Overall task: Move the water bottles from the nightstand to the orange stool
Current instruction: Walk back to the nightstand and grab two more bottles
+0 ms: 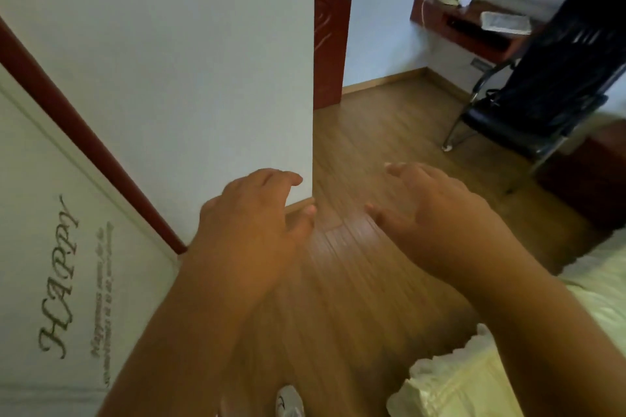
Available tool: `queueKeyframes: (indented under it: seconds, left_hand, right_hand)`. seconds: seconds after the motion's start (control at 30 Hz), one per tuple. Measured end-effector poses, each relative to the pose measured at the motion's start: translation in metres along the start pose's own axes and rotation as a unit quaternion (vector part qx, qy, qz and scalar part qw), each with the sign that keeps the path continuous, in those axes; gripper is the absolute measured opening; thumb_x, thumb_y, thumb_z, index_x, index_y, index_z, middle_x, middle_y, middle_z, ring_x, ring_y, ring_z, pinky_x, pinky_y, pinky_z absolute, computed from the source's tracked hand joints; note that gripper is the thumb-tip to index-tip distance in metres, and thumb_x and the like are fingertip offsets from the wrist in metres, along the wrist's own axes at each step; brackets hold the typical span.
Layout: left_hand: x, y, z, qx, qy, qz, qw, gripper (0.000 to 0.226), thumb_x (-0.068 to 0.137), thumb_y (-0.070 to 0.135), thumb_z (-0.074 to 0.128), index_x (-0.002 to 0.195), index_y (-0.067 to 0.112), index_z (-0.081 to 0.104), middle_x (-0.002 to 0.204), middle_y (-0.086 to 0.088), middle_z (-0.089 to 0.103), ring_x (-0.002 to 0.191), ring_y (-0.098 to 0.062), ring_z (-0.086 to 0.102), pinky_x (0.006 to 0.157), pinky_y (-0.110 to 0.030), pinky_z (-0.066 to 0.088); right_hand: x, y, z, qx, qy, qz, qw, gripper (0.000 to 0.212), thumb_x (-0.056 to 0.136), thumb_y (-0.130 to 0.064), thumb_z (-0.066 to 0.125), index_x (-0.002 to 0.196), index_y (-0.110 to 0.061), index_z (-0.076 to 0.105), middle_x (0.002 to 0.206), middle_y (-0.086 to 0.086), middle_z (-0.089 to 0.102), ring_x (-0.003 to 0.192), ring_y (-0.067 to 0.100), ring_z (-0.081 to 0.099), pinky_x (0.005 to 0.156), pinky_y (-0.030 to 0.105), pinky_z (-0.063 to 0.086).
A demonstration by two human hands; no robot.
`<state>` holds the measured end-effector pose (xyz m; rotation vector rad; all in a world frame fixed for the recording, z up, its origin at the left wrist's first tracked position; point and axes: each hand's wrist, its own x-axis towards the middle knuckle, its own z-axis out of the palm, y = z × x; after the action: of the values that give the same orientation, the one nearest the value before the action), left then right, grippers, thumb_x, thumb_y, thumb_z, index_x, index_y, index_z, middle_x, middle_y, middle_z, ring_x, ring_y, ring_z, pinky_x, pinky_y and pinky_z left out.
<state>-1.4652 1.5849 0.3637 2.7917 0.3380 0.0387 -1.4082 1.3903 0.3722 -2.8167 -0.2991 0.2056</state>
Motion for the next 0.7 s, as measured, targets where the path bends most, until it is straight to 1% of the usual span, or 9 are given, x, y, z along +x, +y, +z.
queueKeyframes:
  seconds: [0.07, 0.13, 0.2, 0.27, 0.37, 0.6, 0.7]
  left_hand:
    - [0.021, -0.006, 0.000, 0.000, -0.002, 0.028, 1.000, 0.052, 0.094, 0.062, 0.043, 0.142, 0.044, 0.036, 0.153, 0.016, 0.035, 0.136, -0.012, 0.039, 0.109, -0.037, 0.033]
    - [0.038, -0.012, 0.000, -0.001, -0.006, 0.047, 0.999, 0.052, 0.094, 0.062, 0.043, 0.142, 0.043, 0.037, 0.152, 0.015, 0.036, 0.136, -0.012, 0.039, 0.109, -0.037, 0.034]
    - [0.052, -0.016, -0.001, -0.008, -0.017, 0.057, 0.998, 0.052, 0.094, 0.062, 0.043, 0.142, 0.044, 0.037, 0.152, 0.016, 0.037, 0.135, -0.011, 0.040, 0.108, -0.036, 0.035]
    - [0.067, -0.020, -0.002, -0.008, -0.028, 0.066, 0.997, 0.052, 0.093, 0.062, 0.043, 0.141, 0.044, 0.037, 0.151, 0.017, 0.037, 0.134, -0.011, 0.040, 0.108, -0.035, 0.035]
    - [0.087, -0.024, -0.001, -0.004, -0.030, 0.069, 0.997, 0.053, 0.093, 0.063, 0.043, 0.141, 0.044, 0.037, 0.152, 0.016, 0.037, 0.135, -0.012, 0.041, 0.108, -0.036, 0.035]
    - [0.133, -0.017, 0.005, 0.019, -0.059, 0.055, 0.997, 0.056, 0.090, 0.066, 0.042, 0.142, 0.044, 0.036, 0.153, 0.016, 0.036, 0.136, -0.013, 0.041, 0.109, -0.037, 0.034]
    - [0.155, -0.008, 0.006, 0.036, -0.062, 0.050, 0.996, 0.056, 0.090, 0.065, 0.043, 0.142, 0.044, 0.036, 0.153, 0.016, 0.036, 0.135, -0.014, 0.041, 0.109, -0.037, 0.035]
  right_hand:
    - [0.012, -0.009, 0.002, -0.002, 0.005, 0.017, 1.000, 0.075, 0.088, -0.069, 0.049, 0.152, -0.039, 0.025, 0.159, -0.008, 0.033, 0.143, 0.021, 0.037, 0.112, 0.046, 0.035]
    - [0.023, -0.015, 0.005, -0.007, -0.007, 0.031, 0.999, 0.075, 0.088, -0.068, 0.050, 0.152, -0.038, 0.024, 0.159, -0.008, 0.032, 0.143, 0.021, 0.036, 0.113, 0.046, 0.034]
    - [0.032, -0.018, 0.006, -0.005, -0.014, 0.047, 0.999, 0.075, 0.088, -0.069, 0.049, 0.153, -0.039, 0.024, 0.159, -0.008, 0.032, 0.144, 0.021, 0.036, 0.114, 0.047, 0.034]
    - [0.043, -0.019, 0.003, -0.003, -0.003, 0.064, 0.998, 0.075, 0.089, -0.069, 0.049, 0.153, -0.039, 0.023, 0.159, -0.009, 0.031, 0.143, 0.021, 0.036, 0.114, 0.047, 0.034]
    - [0.057, -0.017, 0.000, -0.004, 0.012, 0.071, 0.997, 0.075, 0.089, -0.070, 0.048, 0.153, -0.038, 0.024, 0.159, -0.010, 0.032, 0.143, 0.021, 0.036, 0.114, 0.048, 0.035]
    - [0.104, -0.002, 0.005, 0.024, -0.004, 0.099, 0.995, 0.075, 0.089, -0.068, 0.049, 0.153, -0.038, 0.024, 0.160, -0.007, 0.031, 0.144, 0.024, 0.035, 0.113, 0.049, 0.033]
    - [0.130, 0.004, 0.004, 0.037, -0.012, 0.090, 0.995, 0.076, 0.089, -0.068, 0.050, 0.153, -0.038, 0.023, 0.160, -0.007, 0.031, 0.144, 0.024, 0.035, 0.113, 0.049, 0.034]
